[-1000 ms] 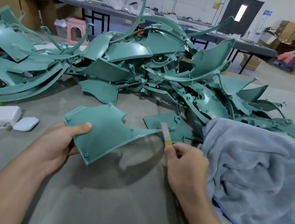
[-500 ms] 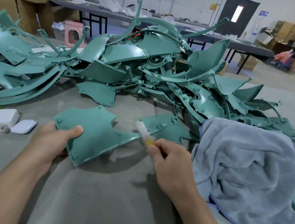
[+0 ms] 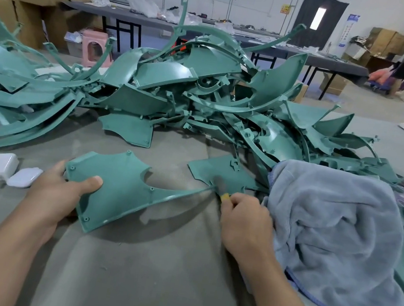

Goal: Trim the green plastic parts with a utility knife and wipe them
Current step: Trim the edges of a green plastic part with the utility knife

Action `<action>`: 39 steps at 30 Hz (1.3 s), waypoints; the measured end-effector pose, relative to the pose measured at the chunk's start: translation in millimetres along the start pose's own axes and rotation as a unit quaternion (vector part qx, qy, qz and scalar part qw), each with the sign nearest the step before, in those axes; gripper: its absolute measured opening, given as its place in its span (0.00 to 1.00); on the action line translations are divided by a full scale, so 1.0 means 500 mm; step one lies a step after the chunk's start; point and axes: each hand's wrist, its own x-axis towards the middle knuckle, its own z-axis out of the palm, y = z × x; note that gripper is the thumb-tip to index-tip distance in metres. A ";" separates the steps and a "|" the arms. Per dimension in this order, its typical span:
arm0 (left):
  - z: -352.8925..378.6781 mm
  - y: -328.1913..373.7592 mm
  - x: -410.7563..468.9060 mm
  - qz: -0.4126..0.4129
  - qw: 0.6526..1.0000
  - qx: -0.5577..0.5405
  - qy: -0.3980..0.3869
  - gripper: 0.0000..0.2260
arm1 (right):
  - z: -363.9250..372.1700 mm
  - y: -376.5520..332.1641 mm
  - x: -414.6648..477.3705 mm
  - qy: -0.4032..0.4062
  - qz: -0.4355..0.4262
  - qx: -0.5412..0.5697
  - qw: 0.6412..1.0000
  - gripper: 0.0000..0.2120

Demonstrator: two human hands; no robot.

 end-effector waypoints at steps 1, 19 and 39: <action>0.000 0.001 -0.002 -0.003 1.000 0.002 0.000 0.13 | -0.001 0.006 0.002 0.020 0.003 0.026 0.999 0.20; 0.004 0.076 -0.065 0.175 0.941 -0.286 -0.047 0.22 | -0.030 -0.027 -0.031 -0.066 0.047 0.422 0.903 0.16; 0.110 0.029 -0.094 0.069 0.964 0.249 -0.069 0.50 | -0.014 -0.038 -0.032 -0.123 0.068 0.456 0.879 0.17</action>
